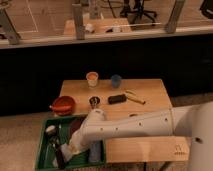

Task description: Place towel in purple bowl

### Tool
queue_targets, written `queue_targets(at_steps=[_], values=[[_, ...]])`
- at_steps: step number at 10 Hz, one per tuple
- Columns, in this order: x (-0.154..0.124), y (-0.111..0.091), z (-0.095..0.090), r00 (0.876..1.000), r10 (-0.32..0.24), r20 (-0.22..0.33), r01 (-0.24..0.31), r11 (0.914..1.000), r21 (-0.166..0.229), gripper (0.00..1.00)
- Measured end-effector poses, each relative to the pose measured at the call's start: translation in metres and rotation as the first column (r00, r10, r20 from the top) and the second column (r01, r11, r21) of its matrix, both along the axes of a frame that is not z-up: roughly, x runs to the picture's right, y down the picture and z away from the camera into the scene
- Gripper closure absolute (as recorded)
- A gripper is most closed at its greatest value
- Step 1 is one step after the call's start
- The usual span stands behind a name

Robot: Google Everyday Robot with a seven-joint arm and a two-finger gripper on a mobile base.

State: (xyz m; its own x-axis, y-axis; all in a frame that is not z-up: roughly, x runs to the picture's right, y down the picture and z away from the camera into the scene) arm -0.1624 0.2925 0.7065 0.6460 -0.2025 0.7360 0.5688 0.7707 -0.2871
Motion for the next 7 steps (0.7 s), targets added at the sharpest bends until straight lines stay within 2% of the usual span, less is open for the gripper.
queue_targets(at_steps=[2,4,7], values=[[0.012,-0.011,-0.027,0.999,0.032,0.011,-0.032,0.9994,0.012,1.0],[0.027,-0.009,-0.051,0.998,0.062,0.012,-0.062,0.998,0.011,1.0],[0.038,-0.001,-0.047,0.997,0.081,0.004,-0.081,0.9966,-0.014,0.99]])
